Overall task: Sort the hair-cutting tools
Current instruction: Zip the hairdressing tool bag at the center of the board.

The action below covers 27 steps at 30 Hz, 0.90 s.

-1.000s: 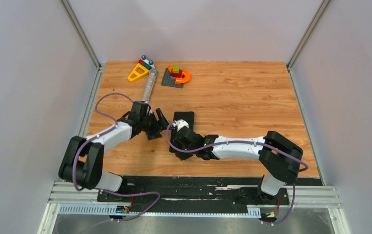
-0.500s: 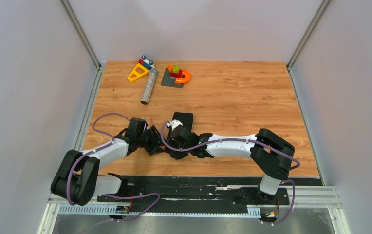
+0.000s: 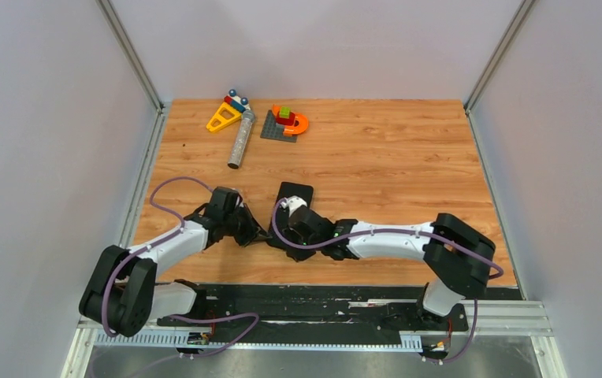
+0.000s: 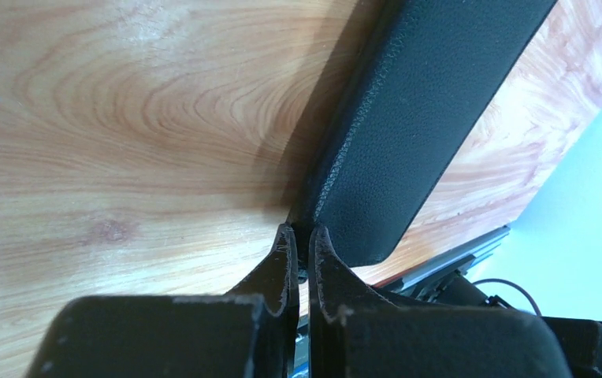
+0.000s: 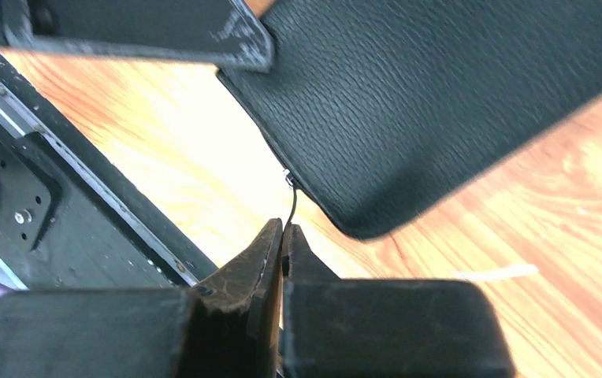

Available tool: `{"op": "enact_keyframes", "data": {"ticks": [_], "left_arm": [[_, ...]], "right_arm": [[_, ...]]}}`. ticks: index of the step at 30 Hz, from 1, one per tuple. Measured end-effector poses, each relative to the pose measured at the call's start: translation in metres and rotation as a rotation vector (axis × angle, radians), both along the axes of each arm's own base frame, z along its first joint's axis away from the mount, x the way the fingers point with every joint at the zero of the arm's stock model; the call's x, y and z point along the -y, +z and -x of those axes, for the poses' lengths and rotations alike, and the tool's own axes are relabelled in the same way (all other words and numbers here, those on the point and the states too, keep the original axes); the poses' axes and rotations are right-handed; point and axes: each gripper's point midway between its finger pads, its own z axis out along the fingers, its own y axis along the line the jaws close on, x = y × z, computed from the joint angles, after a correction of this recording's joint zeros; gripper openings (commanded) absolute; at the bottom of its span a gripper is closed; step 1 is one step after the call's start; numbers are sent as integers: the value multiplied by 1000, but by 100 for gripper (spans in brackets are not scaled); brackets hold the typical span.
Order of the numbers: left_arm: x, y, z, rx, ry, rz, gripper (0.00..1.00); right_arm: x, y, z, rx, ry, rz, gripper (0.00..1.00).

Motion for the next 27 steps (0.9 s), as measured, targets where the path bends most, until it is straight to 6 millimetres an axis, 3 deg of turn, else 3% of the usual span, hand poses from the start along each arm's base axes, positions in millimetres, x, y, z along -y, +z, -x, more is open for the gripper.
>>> {"op": "enact_keyframes", "data": {"ticks": [4, 8, 11, 14, 16, 17, 18, 19, 21, 23, 27], "left_arm": [[-3, -3, -1, -25, -15, -25, 0], [0, -7, 1, -64, -57, -26, 0], [2, -6, -3, -76, -100, -43, 0], [5, -4, -18, -81, -150, -79, 1], [8, -3, -33, -77, -182, -101, 15], [9, -5, -40, -72, -196, -113, 30], [10, -7, -47, -71, -205, -126, 37], [9, -9, -54, -71, -205, -141, 52], [2, -11, -66, -58, -189, -174, 68], [-6, -10, -77, -34, -152, -209, 79], [-22, 2, -84, 33, -64, -253, 83]], "right_arm": [[32, -5, 5, 18, -32, 30, 0], [59, -10, -4, 11, -108, 31, 0], [69, -5, -13, 5, -161, 7, 0], [66, -1, -18, 12, -165, -15, 0], [61, -1, -19, 11, -150, -31, 0], [57, -2, -21, 7, -142, -34, 0], [54, -5, -22, 0, -133, -31, 0], [49, -8, -23, -9, -121, -28, 0], [36, -12, -24, -33, -86, -28, 0], [20, -13, -23, -54, -46, -39, 0], [-11, -8, -23, -77, 22, -85, 0]]}}
